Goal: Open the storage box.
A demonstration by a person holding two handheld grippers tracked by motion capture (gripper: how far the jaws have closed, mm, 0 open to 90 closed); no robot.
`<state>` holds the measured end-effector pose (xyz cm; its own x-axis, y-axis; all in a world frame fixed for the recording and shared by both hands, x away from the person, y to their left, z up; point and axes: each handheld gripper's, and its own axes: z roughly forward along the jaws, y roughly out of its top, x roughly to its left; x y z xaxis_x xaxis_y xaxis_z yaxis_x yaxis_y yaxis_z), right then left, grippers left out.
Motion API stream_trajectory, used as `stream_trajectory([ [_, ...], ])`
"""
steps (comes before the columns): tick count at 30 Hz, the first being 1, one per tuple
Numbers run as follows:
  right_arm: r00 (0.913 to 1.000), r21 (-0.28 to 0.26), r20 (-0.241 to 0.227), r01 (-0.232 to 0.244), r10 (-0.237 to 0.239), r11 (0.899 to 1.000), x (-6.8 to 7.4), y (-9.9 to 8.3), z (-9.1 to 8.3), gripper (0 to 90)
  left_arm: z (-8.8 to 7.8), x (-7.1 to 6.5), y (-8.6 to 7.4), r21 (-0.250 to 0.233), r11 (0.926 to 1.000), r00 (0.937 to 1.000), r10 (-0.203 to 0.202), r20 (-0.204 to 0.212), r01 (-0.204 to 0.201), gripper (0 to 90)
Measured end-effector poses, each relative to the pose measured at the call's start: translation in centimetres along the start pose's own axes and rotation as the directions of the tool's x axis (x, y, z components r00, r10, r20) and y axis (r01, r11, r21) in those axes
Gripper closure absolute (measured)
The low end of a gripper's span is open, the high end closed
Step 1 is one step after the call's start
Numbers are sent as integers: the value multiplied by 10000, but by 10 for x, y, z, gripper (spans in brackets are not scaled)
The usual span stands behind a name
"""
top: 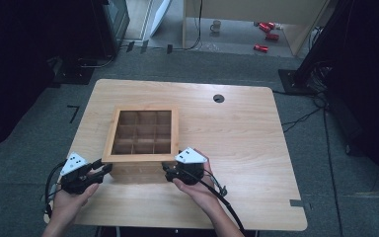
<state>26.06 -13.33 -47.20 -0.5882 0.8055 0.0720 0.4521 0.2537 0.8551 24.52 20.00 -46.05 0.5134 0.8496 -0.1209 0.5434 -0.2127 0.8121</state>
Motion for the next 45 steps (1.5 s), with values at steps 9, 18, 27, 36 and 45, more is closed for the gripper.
stream_trajectory([
  [9, 9999, -53, -105, -44, 43, 10000, -2, -4, 0, 341, -2, 0, 3, -121, 9999, 9999, 29, 97, -28, 615],
  [18, 9995, -354, -178, -275, 269, 9990, -4, -2, -3, 389, -2, 0, 4, -100, 9999, 9999, 41, 98, -40, 610],
  [27, 9993, -518, -62, -369, 366, 9980, -4, -1, -4, 376, -1, -1, 6, -170, 9998, 9998, 59, 199, -56, 608],
  [36, 9997, -821, 257, -20, 41, 9966, -2, -1, -4, 344, -2, 0, 6, -402, 9991, 9992, -96, 377, 111, 580],
  [45, 9991, -1099, 390, 232, -190, 9937, -3, 7, -7, 316, -3, -1, -5, -45, 9997, 9995, 245, 209, -244, 381],
])
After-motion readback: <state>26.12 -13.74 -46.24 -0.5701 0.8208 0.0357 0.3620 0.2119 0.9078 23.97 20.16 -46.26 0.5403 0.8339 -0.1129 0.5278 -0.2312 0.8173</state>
